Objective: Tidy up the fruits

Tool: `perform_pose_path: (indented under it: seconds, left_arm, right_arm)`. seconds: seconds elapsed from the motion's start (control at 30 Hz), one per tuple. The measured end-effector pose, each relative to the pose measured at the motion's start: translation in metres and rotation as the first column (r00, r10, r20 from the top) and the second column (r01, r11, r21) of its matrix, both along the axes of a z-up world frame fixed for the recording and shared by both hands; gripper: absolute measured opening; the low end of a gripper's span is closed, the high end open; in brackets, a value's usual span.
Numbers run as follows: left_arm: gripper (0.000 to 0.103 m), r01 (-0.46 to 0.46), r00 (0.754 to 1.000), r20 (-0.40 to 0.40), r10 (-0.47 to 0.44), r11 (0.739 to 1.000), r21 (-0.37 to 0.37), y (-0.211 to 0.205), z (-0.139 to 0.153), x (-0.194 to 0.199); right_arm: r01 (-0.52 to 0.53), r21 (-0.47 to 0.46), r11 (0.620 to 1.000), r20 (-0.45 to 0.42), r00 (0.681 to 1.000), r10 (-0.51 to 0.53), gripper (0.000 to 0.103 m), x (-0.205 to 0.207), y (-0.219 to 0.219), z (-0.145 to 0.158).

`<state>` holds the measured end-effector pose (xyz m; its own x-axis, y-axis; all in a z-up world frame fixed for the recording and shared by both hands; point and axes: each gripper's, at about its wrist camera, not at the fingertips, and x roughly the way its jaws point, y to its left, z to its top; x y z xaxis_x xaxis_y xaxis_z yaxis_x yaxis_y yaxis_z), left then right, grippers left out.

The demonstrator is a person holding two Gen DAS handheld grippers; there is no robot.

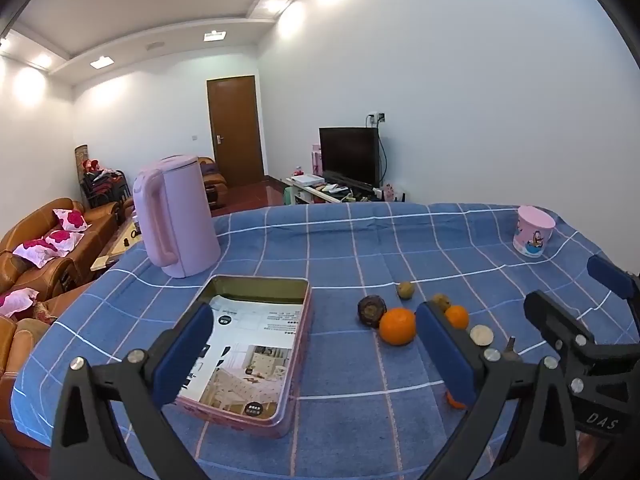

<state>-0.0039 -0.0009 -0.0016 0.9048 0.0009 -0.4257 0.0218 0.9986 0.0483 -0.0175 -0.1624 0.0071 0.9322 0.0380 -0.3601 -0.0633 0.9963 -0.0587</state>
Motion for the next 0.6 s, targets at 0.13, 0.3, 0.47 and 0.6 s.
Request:
perform_pose_path:
  seconds: [0.13, 0.3, 0.47, 0.6]
  left_arm:
    - [0.103, 0.0, 1.0, -0.002, 0.0, 1.0, 0.0, 0.0002, 0.0004, 0.0006]
    - [0.103, -0.001, 1.0, -0.002, 0.001, 1.0, -0.002, 0.0005, 0.0004, 0.0003]
    - [0.103, -0.005, 1.0, -0.001, 0.005, 1.0, -0.006, 0.0027, 0.0006, -0.0008]
    - [0.103, -0.005, 1.0, 0.0, 0.005, 1.0, -0.007, 0.0043, 0.0012, -0.0014]
  right_arm:
    - [-0.003, 0.011, 1.0, -0.003, 1.0, 0.003, 0.102, 0.0024, 0.0, -0.0048]
    - [-0.002, 0.016, 1.0, -0.007, 1.0, 0.002, 0.102, 0.0019, 0.0004, -0.0058]
    - [-0.003, 0.017, 1.0, -0.009, 1.0, 0.003, 0.102, 0.0026, 0.0007, -0.0056]
    - [-0.004, 0.019, 1.0, -0.011, 1.0, 0.005, 0.102, 0.0025, 0.0009, -0.0065]
